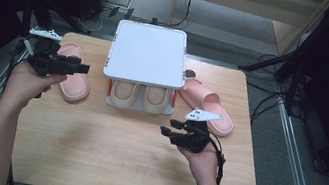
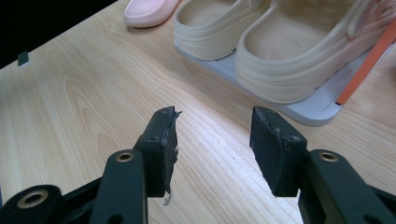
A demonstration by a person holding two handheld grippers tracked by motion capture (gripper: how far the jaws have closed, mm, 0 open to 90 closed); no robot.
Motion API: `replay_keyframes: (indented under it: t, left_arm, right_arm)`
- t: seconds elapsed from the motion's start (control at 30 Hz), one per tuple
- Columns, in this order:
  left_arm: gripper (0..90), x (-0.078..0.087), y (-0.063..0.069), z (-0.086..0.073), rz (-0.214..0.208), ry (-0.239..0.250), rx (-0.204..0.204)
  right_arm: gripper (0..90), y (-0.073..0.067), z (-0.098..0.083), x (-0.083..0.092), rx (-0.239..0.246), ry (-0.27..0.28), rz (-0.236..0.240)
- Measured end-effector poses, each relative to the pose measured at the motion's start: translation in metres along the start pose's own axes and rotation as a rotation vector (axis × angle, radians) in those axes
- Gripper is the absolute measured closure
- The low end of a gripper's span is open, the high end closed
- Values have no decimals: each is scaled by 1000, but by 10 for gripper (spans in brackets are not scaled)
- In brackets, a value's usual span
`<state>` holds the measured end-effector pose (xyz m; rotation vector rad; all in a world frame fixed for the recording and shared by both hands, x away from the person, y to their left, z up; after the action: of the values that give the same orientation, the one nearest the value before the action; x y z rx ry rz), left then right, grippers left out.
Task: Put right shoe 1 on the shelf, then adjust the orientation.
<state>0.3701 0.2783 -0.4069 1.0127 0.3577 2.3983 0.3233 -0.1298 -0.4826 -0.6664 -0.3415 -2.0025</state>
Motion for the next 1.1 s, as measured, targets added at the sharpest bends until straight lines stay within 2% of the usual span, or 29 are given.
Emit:
replay_keyframes:
  t: [0.1, 0.2, 0.27, 0.37, 0.47, 0.53, 0.77, 1.1]
  left_arm:
    - [531, -1, -6, -4, 29, -6, -6]
    - [610, -5, -14, -7, 34, 4, -12]
    - [648, -9, -21, -11, 31, 1, 0]
    - [703, -15, -29, -16, 52, -12, 9]
    - [730, -22, -40, -19, 60, -20, 48]
    - [767, -25, -44, -22, 74, -23, 43]
    - [829, -35, -59, -28, 115, -33, 50]
    - [857, -48, -78, -36, 160, -48, 64]
  right_arm:
    - [519, 3, 2, -3, 4, -7, 5]
    - [521, 5, 3, -6, 5, -14, 14]
    - [522, 5, 3, -8, 6, -20, 19]
    - [523, 5, 4, -8, 12, -19, 24]
    - [525, 6, 4, -8, 10, -20, 22]
    - [526, 7, 4, -8, 8, -20, 22]
    - [526, 6, 3, -10, 15, -32, 25]
    - [526, 5, 3, -13, 17, -45, 27]
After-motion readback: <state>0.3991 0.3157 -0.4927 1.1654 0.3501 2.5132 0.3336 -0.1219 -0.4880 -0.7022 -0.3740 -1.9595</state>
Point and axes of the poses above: each handheld gripper's, and its own axes: x roughly backward along the jaws, z roughly out of its top, y roughly to its right, the point moved 3 cm from there along -x, roughly forward along the jaws, and after that the axes turned 13 degrees about x, right-handed, at the moved point
